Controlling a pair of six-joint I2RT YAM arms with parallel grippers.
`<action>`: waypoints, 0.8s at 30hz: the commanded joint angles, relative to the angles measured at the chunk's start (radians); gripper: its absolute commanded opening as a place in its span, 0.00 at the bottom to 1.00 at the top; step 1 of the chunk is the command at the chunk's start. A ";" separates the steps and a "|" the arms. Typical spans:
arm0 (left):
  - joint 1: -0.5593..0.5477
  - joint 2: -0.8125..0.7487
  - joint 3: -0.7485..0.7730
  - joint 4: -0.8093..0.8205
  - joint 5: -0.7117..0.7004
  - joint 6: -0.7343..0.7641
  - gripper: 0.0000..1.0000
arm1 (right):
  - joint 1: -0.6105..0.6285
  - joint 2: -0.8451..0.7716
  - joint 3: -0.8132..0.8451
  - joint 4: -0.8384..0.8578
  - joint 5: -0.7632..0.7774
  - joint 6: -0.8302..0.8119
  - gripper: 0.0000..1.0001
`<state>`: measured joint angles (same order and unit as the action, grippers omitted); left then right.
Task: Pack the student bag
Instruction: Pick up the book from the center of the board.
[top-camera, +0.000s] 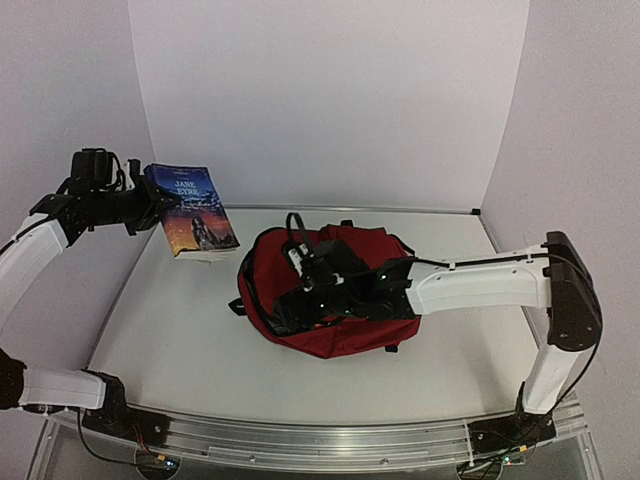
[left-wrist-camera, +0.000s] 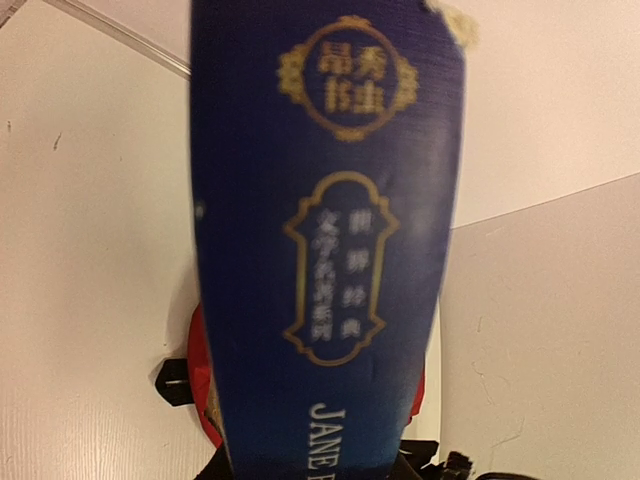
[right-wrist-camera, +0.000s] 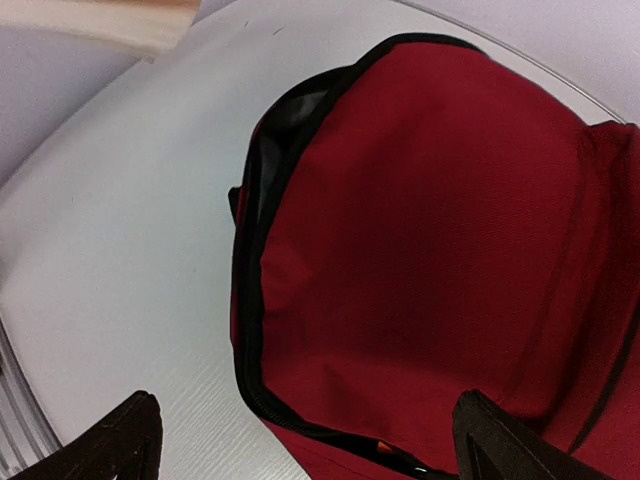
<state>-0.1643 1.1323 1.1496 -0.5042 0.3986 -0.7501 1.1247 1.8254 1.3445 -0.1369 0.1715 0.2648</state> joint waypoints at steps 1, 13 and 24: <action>0.018 -0.072 0.059 0.026 0.010 0.044 0.00 | 0.041 0.107 0.108 -0.064 0.153 -0.183 0.98; 0.018 -0.109 0.032 -0.006 0.032 0.037 0.00 | 0.086 0.305 0.216 -0.116 0.508 -0.460 0.98; 0.019 -0.109 0.031 -0.013 0.044 0.037 0.00 | 0.092 0.409 0.317 -0.004 0.585 -0.517 0.98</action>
<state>-0.1486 1.0744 1.1492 -0.6557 0.3965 -0.7288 1.2144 2.1870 1.5914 -0.2191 0.6692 -0.2171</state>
